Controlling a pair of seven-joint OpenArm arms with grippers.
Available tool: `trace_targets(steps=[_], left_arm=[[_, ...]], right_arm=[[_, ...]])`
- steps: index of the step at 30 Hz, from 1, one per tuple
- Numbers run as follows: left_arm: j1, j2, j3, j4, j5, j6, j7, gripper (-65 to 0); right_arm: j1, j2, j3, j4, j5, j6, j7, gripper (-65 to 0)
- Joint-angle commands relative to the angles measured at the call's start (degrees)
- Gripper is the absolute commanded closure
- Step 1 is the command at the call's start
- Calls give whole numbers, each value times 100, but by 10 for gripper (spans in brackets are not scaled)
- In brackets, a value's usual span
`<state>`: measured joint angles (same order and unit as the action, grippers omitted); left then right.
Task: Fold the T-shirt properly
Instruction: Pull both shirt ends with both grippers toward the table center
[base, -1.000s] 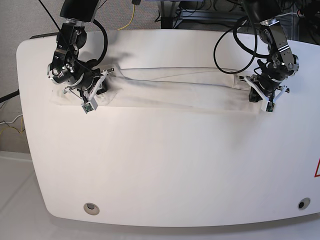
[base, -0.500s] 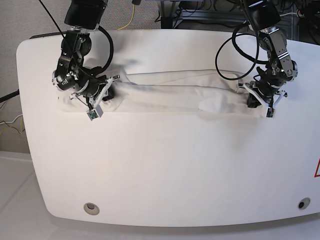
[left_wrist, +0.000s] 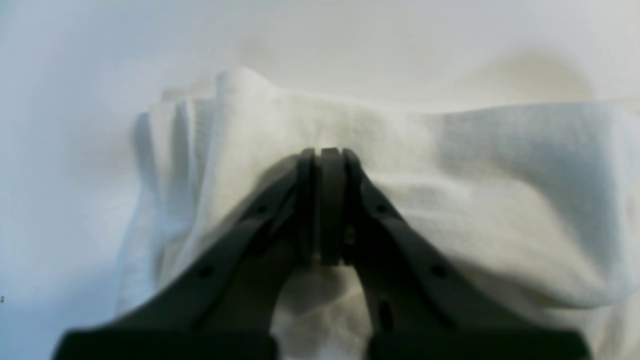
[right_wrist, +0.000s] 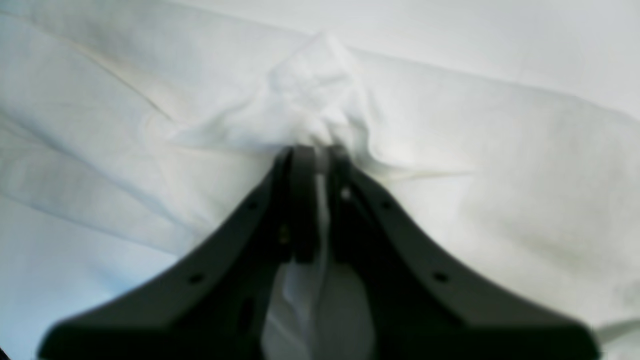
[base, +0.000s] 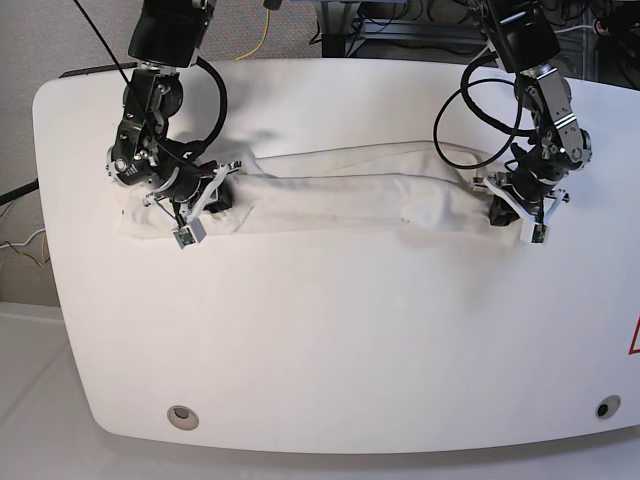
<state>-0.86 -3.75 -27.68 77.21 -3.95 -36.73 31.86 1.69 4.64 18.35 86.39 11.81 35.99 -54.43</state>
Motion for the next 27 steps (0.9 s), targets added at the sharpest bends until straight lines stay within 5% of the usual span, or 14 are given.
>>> trace_targets(steps=[1,27], left_arm=[[-32,-78,3,55,38,-15,63,-14],[-481,-280,91,37,38,-15,28,-14]], right_arm=[[143,103,24,42,-245,-69,-38,-57],[336,85,227,51,-562,-78,-38,-54]])
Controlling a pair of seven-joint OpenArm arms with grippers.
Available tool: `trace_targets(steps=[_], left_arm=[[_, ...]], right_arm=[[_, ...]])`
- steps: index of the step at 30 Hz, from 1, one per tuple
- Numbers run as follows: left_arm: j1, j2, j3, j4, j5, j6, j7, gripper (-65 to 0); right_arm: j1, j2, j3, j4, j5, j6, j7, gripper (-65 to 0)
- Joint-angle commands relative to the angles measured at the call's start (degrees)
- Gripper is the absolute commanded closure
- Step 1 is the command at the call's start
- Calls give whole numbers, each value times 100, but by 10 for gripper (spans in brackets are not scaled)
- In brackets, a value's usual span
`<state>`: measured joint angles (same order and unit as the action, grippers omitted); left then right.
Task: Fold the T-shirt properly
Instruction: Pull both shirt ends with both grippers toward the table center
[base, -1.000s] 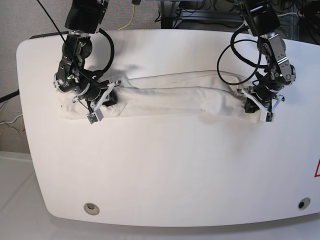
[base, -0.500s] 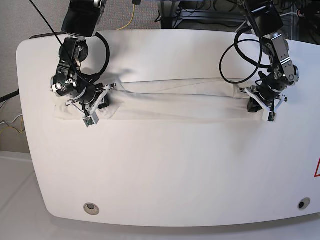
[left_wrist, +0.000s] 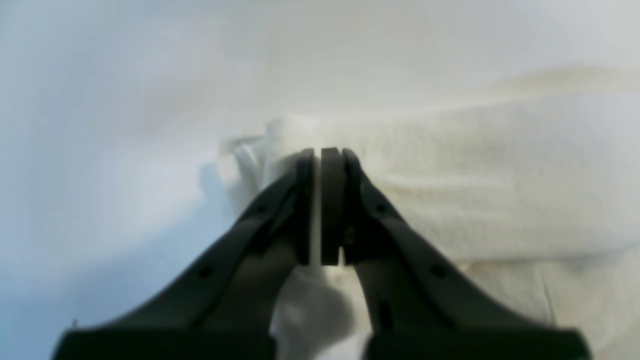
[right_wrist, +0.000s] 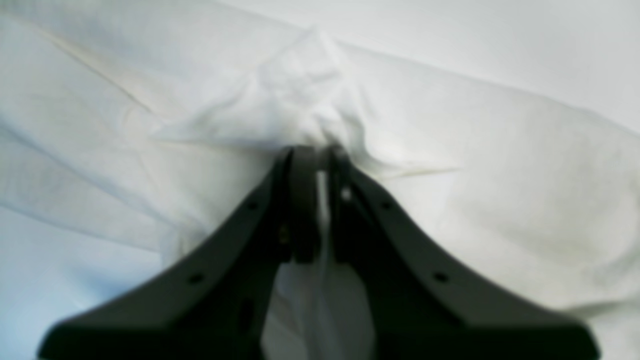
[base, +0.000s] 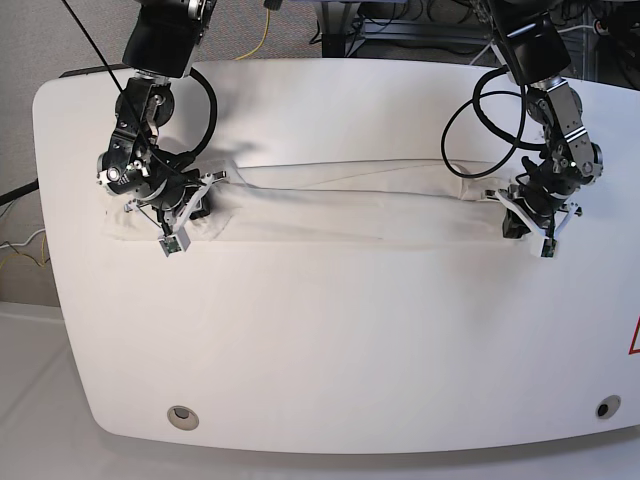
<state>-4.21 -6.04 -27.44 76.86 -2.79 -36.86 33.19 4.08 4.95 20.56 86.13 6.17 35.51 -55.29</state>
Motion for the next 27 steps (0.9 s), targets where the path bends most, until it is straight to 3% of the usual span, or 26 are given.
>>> trace_targets(steps=[1,7,27], left_arm=[[-155,-59,102,72,-77,7,-106,-14],[-173,-68,313,72,-77,253,-106,-14],[-137,-77,313,116,-95,253,-88,-14]], right_arm=[[98,54,6,77,2,-30,47,-54],[89,63,15,86,2,-39,47,-53],[-25,46,23,746,2,-39,12,-53]])
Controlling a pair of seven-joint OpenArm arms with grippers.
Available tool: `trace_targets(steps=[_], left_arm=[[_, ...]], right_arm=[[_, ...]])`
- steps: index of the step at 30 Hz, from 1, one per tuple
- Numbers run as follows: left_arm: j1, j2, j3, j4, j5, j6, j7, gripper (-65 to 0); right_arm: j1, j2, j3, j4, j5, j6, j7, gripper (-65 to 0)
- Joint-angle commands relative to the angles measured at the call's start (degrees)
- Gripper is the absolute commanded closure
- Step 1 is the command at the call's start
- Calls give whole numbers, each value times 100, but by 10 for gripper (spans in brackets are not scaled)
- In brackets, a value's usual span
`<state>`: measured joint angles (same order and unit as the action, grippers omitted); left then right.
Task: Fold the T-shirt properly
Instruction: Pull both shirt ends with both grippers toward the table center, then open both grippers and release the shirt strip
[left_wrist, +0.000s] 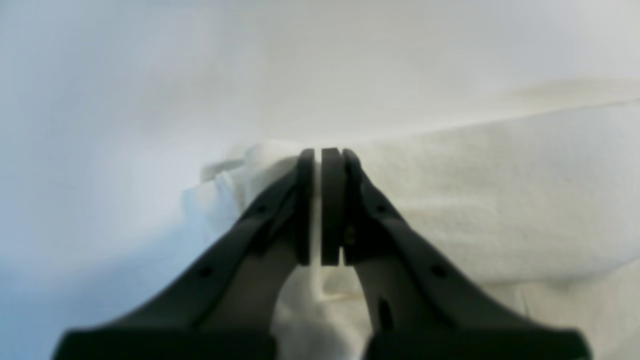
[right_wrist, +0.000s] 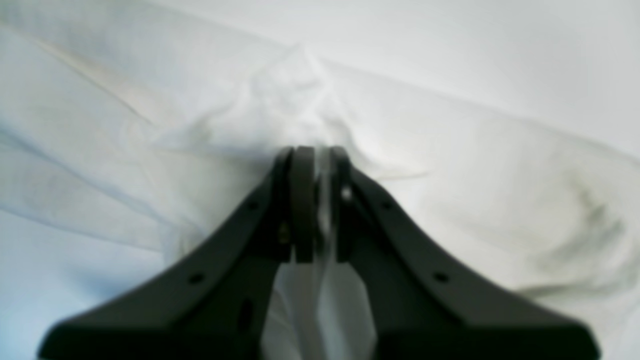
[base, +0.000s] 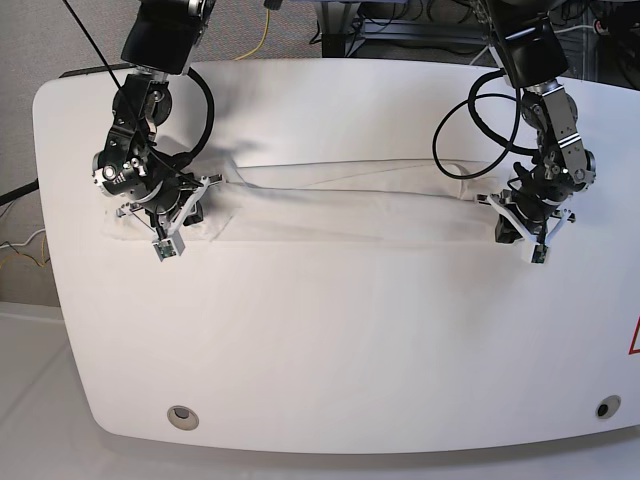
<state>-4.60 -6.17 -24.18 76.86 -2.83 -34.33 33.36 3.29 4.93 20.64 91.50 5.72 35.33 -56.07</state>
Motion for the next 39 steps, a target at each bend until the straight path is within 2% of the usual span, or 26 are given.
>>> trace_targets(steps=[1,9,16,25,28,33,39], left_arm=[[-98,-73,-21,116,-91,0,-106,-16],[-19,-55,-373,477,-82,0,-88,-18],[60,-46,-373,1048,-82,0,-62,-18],[262,-64,-390,1839,-82,0,536,-18],[464,-73,-390,2147,-91,0,624,-18],[843,-73,-390,2692,-91,0,642,-18],[1308,-73,-505,3000,-91,0,642,-18]], right_arm=[[36,48,15,252,66,-21,91,-53],[1,48,15,533,83,-21,91,-53],[-166,39,15,999,101,-21,91,-53],[-333,65,41,1544,57,-56,-217,-53],[-483,74,349,1808,57,-171,-287,-53],[-711,101,788,2010,66,-179,-313,-53],[-1133,435,1140,2019,92,-179,-313,-53]])
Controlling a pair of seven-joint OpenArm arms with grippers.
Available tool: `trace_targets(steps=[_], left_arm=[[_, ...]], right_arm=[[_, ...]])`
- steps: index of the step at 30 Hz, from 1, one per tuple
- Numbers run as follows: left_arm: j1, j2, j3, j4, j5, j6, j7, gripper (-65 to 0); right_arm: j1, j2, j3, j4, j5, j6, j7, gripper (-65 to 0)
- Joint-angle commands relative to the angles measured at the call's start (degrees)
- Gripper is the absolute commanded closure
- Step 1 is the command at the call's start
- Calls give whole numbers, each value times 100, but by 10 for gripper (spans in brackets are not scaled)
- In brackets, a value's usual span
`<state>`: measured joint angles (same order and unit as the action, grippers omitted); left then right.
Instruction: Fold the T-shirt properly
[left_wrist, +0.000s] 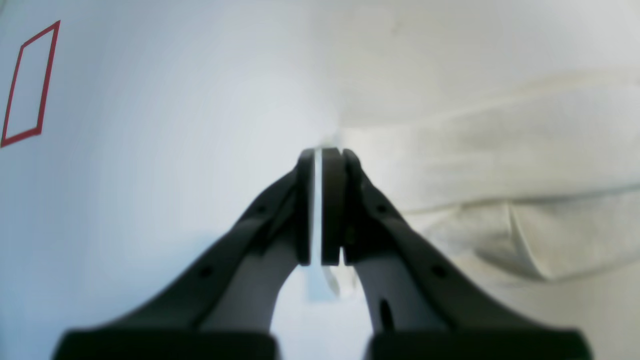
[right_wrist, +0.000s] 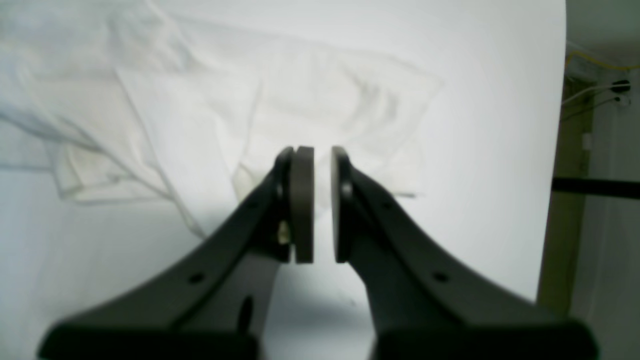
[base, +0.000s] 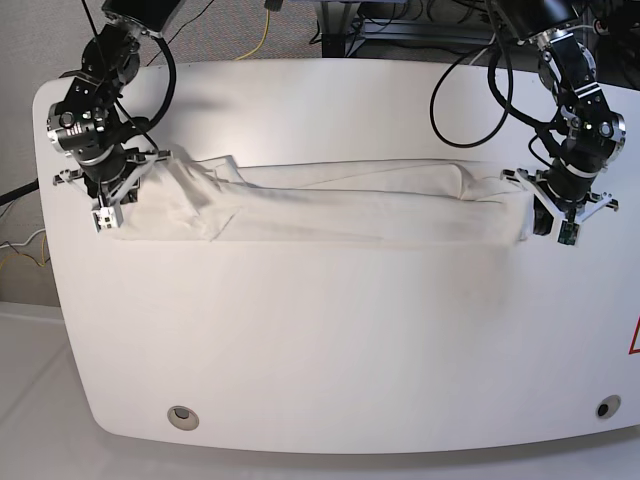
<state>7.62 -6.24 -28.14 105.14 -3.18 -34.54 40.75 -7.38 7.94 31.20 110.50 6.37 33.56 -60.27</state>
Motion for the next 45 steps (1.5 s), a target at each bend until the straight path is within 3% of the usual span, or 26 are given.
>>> trace_targets(steps=[1,6,12,28,42,45], left_arm=[[148,-66,-144,189,-56,13,-97,-18],[482,-66,-434,251,-64,-5,-106,-18],[825,-57,-900,382,-64,-277,-97,-18],[1827,-31,-2043,576,-64,-524,-97,-18],[2619,549,-2931,567,-47,-546,-132,-18],[2838,751,-2984,567,-47,-546,-159,-18]], right_arm=[[-146,142,137,119,27,7,106,-53],[-594,177,577,119,35,68,124,-53],[-1051,309,1166,155,18,644,133,-53],[-2010,300,2344,155,-9,644,264,-53],[-3012,-307,2458,128,-17,644,1152,-53],[-3311,-500,2458,93,-17,644,1548,-53]])
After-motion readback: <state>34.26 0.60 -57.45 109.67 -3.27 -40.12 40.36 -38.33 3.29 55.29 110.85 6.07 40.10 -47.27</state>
